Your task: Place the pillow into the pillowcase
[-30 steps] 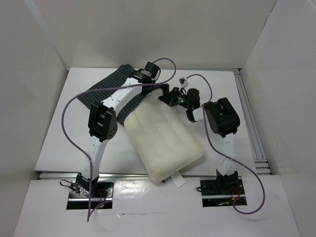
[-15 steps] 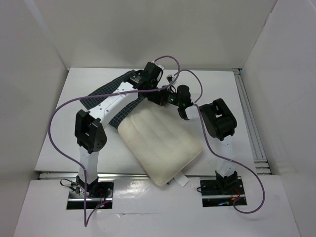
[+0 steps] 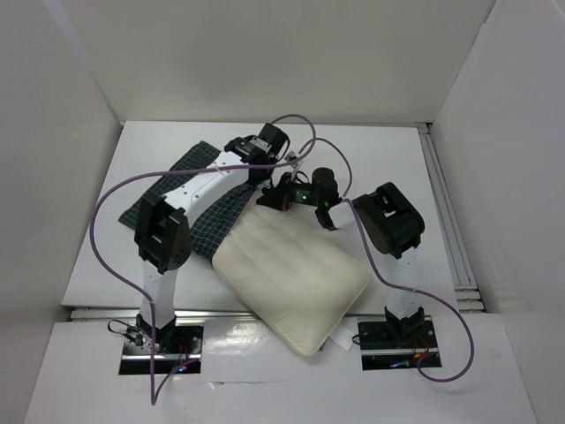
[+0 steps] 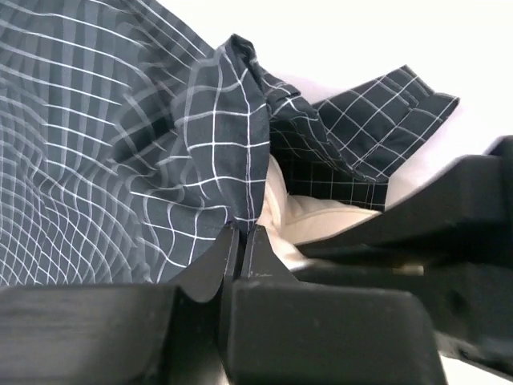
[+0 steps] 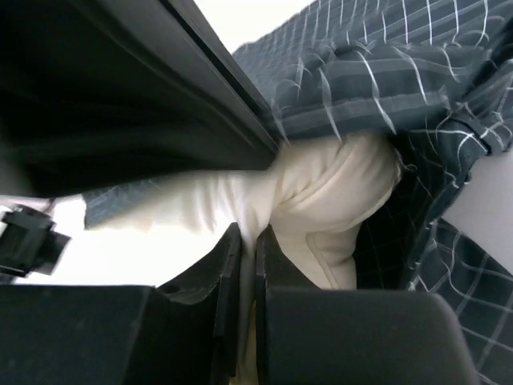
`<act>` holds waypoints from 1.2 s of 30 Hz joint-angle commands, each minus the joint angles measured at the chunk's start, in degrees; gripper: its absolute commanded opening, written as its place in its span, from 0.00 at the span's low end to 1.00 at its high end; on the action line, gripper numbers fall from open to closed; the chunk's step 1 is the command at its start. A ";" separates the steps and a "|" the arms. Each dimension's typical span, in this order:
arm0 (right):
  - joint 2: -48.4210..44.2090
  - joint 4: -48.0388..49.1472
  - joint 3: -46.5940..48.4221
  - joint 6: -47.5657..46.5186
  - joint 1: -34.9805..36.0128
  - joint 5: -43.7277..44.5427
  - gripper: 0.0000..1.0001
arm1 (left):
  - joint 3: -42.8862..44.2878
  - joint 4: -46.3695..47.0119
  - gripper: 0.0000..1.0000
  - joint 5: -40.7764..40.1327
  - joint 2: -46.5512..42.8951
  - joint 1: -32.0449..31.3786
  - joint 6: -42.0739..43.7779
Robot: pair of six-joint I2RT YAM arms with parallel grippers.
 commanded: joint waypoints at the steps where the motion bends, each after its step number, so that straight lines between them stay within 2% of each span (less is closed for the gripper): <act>1: -0.46 19.34 -1.29 9.47 1.93 -8.10 0.00 | -2.61 9.33 0.00 1.59 -3.04 -0.32 -4.26; 2: 1.13 22.72 -0.42 16.02 1.31 -5.57 0.00 | -5.41 10.12 0.00 2.11 -4.00 -1.02 -5.05; 5: 8.86 28.37 6.34 23.62 -0.71 -1.35 0.00 | -10.52 12.05 0.00 4.31 -9.01 -3.48 -5.68; 7: 12.38 33.10 9.35 33.11 -1.60 2.16 0.00 | -15.44 13.38 0.00 5.99 -11.39 -5.15 -5.68; 8: 14.57 38.52 9.35 35.75 -2.38 7.75 0.00 | -16.67 13.38 0.00 4.59 -13.22 -6.64 -6.98; 9: 14.60 38.40 9.35 37.52 -3.34 11.38 0.00 | -19.04 12.86 0.00 2.49 -14.72 -7.26 -8.73; 10: 14.60 37.18 8.13 37.54 -3.35 11.41 0.00 | -20.28 12.24 0.00 2.47 -14.74 -7.27 -8.75; 11: 13.03 35.34 7.16 34.49 -3.35 15.33 0.00 | -22.73 12.24 0.00 3.86 -16.22 -8.05 -8.75; 12: 11.97 33.58 5.59 32.63 -4.05 16.06 0.00 | -24.06 12.24 0.00 7.01 -16.93 -8.84 -8.75; 14: 9.51 33.56 4.00 30.42 -4.67 16.24 0.00 | -27.04 15.30 0.00 7.74 -18.07 -10.07 -8.75; 17: 8.71 35.06 1.80 29.27 -5.72 13.37 0.00 | -28.12 13.84 0.01 7.22 -15.98 -8.51 -11.29; 18: 8.10 35.06 1.79 29.27 -5.73 12.30 0.00 | -25.59 12.60 0.15 6.70 -12.83 -7.80 -12.34; 19: 8.09 35.67 1.01 29.27 -5.73 11.51 0.03 | -24.08 11.28 0.53 5.56 -11.24 -7.79 -13.05; 20: 8.09 36.37 1.00 29.27 -6.34 9.24 0.07 | -22.50 9.96 0.67 4.59 -9.65 -7.01 -13.06; 21: 7.40 36.38 0.22 29.27 -6.34 8.09 0.19 | -19.44 7.78 0.86 3.71 -8.42 -7.00 -13.84; 22: 7.39 35.51 -0.31 28.40 -6.95 6.68 0.28 | -18.19 6.97 1.00 1.70 -6.84 -7.00 -13.85; 23: 5.91 33.15 -0.32 27.79 -6.96 3.45 0.37 | -17.05 6.96 1.00 1.68 -6.83 -7.00 -13.85; 25: 3.97 29.89 -2.24 25.16 -7.49 0.70 0.48 | -15.72 6.44 1.00 1.16 -7.44 -7.00 -14.46; 28: -2.17 23.03 -6.72 20.06 -8.71 -0.80 0.55 | -15.72 7.66 1.00 1.15 -11.56 -7.00 -13.86; 30: -8.59 13.12 -8.13 16.55 -9.51 -0.80 0.60 | -16.24 8.19 1.00 1.15 -15.16 -7.00 -13.85; 31: -10.87 8.21 -8.14 11.66 -10.12 -0.80 0.69 | -16.25 8.19 1.00 1.15 -16.31 -7.00 -13.33; 32: -13.24 0.86 -7.36 9.00 -10.64 0.42 0.73 | -16.25 8.19 1.00 1.85 -17.45 -7.00 -13.32; 33: -17.01 -13.84 -6.31 5.84 -10.65 3.21 0.76 | -17.12 8.80 1.00 1.86 -18.59 -7.00 -13.32; 34: -18.52 -21.03 -4.12 0.06 -10.65 5.07 0.83 | -18.60 9.42 1.00 3.94 -20.60 -7.00 -13.32; 36: -22.47 -33.16 -4.10 -3.32 -10.65 10.06 0.90 | -20.19 10.82 1.00 5.89 -21.85 -7.53 -12.79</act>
